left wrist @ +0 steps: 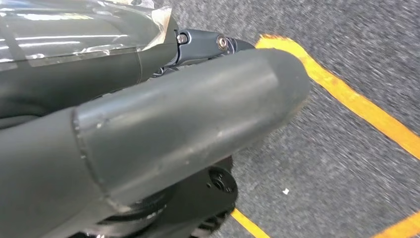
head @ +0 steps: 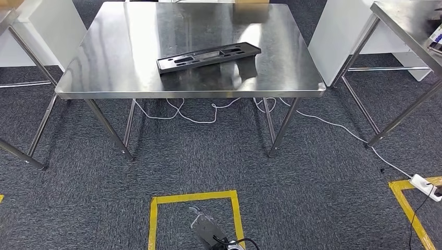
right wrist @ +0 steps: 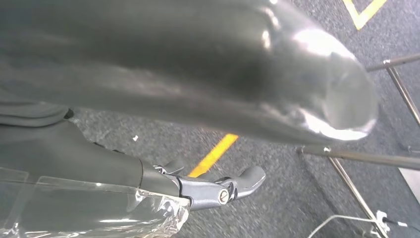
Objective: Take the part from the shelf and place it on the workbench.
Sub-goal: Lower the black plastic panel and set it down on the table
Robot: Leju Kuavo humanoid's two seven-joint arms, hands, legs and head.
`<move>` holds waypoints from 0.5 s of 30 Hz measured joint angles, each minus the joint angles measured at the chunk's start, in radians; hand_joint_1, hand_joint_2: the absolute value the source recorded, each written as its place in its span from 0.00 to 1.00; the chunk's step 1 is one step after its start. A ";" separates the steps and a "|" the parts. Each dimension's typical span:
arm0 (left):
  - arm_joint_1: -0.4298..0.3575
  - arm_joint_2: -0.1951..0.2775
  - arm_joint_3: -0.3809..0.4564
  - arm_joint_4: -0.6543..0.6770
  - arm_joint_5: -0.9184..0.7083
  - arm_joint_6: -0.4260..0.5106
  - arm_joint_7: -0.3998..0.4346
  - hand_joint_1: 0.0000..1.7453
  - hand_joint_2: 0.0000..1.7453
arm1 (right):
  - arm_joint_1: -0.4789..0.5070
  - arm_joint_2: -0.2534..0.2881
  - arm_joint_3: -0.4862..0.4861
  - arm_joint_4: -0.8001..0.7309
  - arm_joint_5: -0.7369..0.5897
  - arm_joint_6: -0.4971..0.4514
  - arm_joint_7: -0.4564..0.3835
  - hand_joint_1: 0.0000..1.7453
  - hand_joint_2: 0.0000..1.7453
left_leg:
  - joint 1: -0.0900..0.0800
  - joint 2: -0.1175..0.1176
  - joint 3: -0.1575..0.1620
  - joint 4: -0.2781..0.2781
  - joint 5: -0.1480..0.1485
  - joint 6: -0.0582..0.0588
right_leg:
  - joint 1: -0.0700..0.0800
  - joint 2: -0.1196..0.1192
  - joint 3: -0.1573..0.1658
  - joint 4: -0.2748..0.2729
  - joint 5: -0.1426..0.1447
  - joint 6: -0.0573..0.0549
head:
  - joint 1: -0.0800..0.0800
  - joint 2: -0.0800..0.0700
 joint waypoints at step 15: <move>0.005 0.015 -0.033 0.001 -0.043 -0.004 0.005 0.00 0.00 | -0.007 0.003 0.013 0.021 -0.038 0.043 0.001 0.00 0.00 | 0.008 -0.006 -0.080 0.285 -0.130 -0.067 | 0.001 -0.008 0.109 -0.307 0.117 -0.065 | -0.004 0.000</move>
